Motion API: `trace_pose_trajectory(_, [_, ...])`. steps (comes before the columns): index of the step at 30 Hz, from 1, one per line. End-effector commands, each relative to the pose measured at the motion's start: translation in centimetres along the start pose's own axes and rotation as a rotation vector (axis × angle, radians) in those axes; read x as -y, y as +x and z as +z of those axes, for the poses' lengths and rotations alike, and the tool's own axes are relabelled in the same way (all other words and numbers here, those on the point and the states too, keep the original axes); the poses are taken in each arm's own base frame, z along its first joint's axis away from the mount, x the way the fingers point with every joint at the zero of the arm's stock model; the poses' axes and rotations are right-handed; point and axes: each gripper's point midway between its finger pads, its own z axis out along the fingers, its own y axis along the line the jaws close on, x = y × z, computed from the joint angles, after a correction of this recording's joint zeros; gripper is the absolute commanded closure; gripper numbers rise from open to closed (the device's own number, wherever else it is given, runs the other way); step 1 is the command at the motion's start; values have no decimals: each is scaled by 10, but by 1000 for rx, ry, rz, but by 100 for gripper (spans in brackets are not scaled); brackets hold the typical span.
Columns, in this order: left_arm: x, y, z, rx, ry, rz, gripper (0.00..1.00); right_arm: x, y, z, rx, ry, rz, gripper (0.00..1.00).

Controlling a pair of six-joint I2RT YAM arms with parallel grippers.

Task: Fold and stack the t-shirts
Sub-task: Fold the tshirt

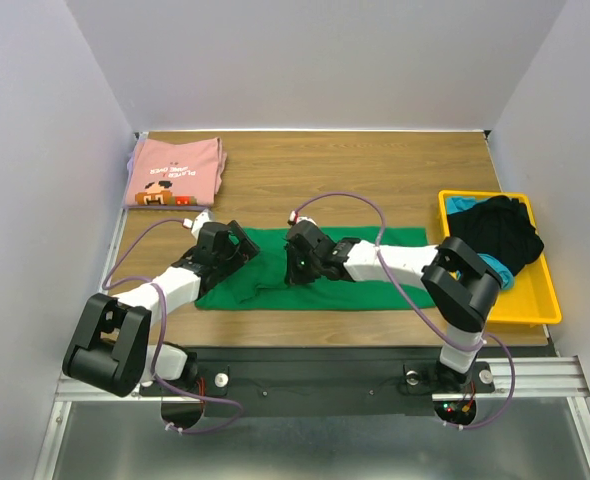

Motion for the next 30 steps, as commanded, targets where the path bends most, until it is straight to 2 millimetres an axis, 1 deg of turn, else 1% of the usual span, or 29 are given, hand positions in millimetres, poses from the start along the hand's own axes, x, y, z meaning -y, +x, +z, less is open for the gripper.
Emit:
trace_pose_trajectory(1, [-29, 9, -1, -21, -94, 35, 2, 11, 5, -19, 1, 69, -2, 90])
trace_pose_trajectory(3, [-29, 8, -2, -17, -100, 39, 2, 17, 7, -23, -3, 89, 1, 86])
trace_pose_trajectory(4, [-28, 7, -3, -17, -98, 39, 2, 18, 8, -28, -2, 91, 4, 81])
trace_pose_trajectory(5, [-29, 7, -3, -17, -99, 41, 2, 19, 8, -30, -1, 93, 6, 60])
trace_pose_trajectory(6, [-27, 7, -4, -23, -95, 42, 2, 17, 7, -33, 2, 84, 8, 46])
trace_pose_trajectory(7, [-24, 6, -6, -21, -83, 43, 2, 19, 9, -36, 2, 84, 8, 41])
trace_pose_trajectory(8, [-22, 5, -7, -18, -75, 45, 2, 16, 4, -44, 20, 71, 4, 34])
trace_pose_trajectory(9, [-19, 4, -8, -21, -64, 46, 2, 16, 1, -48, 38, 72, 9, 25])
trace_pose_trajectory(10, [-16, 2, -12, -15, -52, 46, 2, 21, -4, -51, 69, 98, 9, 15])
trace_pose_trajectory(11, [-13, 0, -13, -12, -43, 50, 2, 25, -7, -56, 89, 114, 8, 0])
trace_pose_trajectory(12, [-10, -3, -18, -6, -32, 49, 2, 29, -18, -64, 137, 138, 7, 0])
trace_pose_trajectory(13, [-7, -5, -20, -1, -24, 49, 1, 32, -23, -68, 159, 152, 8, 0])
trace_pose_trajectory(15, [-1, -9, -26, 6, -11, 52, 2, 46, -36, -79, 198, 183, 28, 0])
trace_pose_trajectory(16, [7, -17, -31, 29, 11, 49, 1, 53, -42, -83, 212, 194, 43, 0])
trace_pose_trajectory(17, [13, -21, -33, 41, 27, 52, 2, 63, -47, -85, 218, 207, 52, 0])
trace_pose_trajectory(18, [13, -21, -38, 41, 18, 59, 1, 83, -59, -89, 234, 231, 94, 0])
trace_pose_trajectory(19, [16, -23, -40, 48, 22, 61, 2, 95, -66, -92, 245, 250, 111, 0])
trace_pose_trajectory(20, [22, -27, -42, 60, 33, 62, 1, 115, -76, -95, 260, 286, 127, 0])
trace_pose_trajectory(21, [25, -27, -42, 59, 36, 63, 1, 123, -82, -98, 274, 303, 131, 0])
trace_pose_trajectory(23, [36, -27, -41, 57, 52, 69, 1, 141, -92, -100, 287, 339, 137, 0])
trace_pose_trajectory(24, [39, -25, -39, 51, 50, 76, 1, 157, -100, -102, 296, 367, 165, 0])
trace_pose_trajectory(26, [47, -17, -28, 20, 44, 98, 2, 175, -102, -96, 273, 391, 187, 0])
trace_pose_trajectory(27, [50, -12, -24, 4, 45, 109, 1, 190, -104, -95, 270, 417, 210, 0])
trace_pose_trajectory(28, [47, -4, -13, -26, 18, 124, 1, 197, -104, -93, 260, 427, 221, 0])
trace_pose_trajectory(29, [53, -3, -8, -36, 20, 133, 2, 205, -99, -85, 232, 442, 229, 0])
trace_pose_trajectory(30, [52, 0, -3, -47, 5, 136, 2, 214, -99, -83, 225, 456, 242, 0])
